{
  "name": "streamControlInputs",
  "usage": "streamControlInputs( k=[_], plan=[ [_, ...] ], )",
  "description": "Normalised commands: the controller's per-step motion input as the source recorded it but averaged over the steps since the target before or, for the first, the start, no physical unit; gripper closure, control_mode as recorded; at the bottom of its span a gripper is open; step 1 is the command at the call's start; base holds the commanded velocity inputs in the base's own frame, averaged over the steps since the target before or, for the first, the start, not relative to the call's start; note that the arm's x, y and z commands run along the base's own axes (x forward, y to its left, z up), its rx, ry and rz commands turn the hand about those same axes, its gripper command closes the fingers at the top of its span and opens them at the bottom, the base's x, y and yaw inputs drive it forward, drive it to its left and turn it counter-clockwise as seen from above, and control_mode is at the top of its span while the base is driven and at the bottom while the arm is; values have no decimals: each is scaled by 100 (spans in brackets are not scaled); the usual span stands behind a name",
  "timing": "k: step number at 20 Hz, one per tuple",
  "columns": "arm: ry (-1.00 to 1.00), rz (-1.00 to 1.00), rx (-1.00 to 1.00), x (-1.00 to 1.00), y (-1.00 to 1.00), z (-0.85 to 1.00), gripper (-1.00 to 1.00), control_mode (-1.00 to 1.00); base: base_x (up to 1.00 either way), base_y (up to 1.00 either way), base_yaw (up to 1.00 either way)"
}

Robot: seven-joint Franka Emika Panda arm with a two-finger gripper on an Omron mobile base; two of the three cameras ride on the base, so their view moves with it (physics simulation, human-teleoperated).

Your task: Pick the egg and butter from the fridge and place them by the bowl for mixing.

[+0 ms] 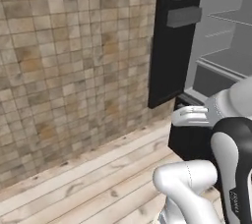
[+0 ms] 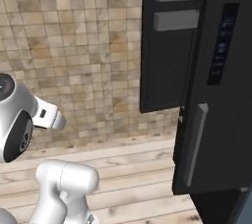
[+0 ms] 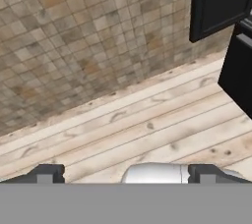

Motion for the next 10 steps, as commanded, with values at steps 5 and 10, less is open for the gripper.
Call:
streamControlInputs(
  k=[5, 10],
  plan=[
    [0, 0, 0, 0, 0, 0, -100, 100, 100, 13, -50],
    [0, 0, 0, 0, 0, 0, -100, 100, 98, 50, -60]
  ],
)
